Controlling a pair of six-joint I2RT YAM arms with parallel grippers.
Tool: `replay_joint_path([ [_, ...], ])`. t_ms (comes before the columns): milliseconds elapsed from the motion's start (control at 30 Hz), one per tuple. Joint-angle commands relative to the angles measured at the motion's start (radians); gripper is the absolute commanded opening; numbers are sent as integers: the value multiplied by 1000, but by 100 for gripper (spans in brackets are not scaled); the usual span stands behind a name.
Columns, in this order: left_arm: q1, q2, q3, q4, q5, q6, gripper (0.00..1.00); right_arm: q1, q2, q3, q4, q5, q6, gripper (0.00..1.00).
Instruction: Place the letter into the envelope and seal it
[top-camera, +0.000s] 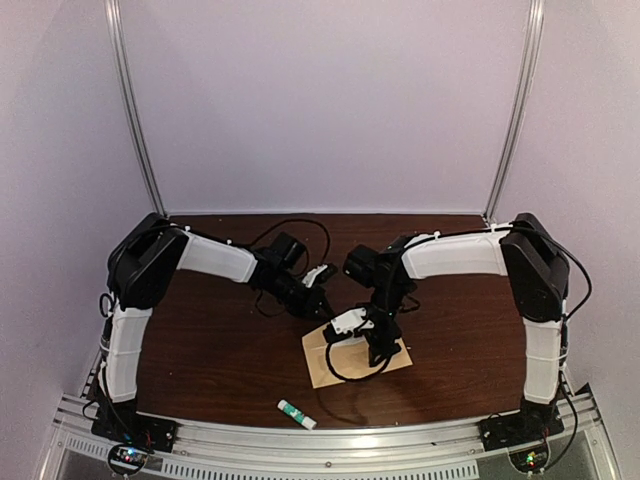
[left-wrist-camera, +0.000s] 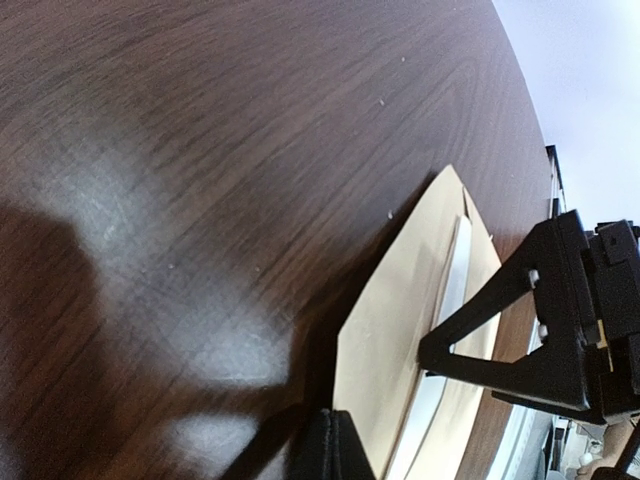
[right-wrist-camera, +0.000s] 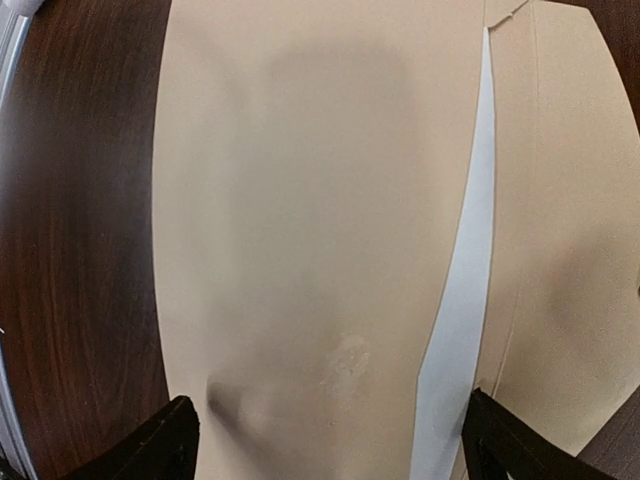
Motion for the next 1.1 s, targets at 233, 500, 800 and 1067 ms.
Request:
replay_joint_path([
  [233,9,-102,-58,94,-66,-21,0,6,-39,14,-27,10,137,90],
  [500,9,-114,-74,112,-79,-31,0,5,-62,-17,-9,5,164,90],
  [800,3,-162,-69,90,-101,-37,0,-142,-199,111,78,-125,224,96],
  [1067,-1,-371,-246,233,-320,-294,0,-365,-465,-37,233,-306,409,98],
])
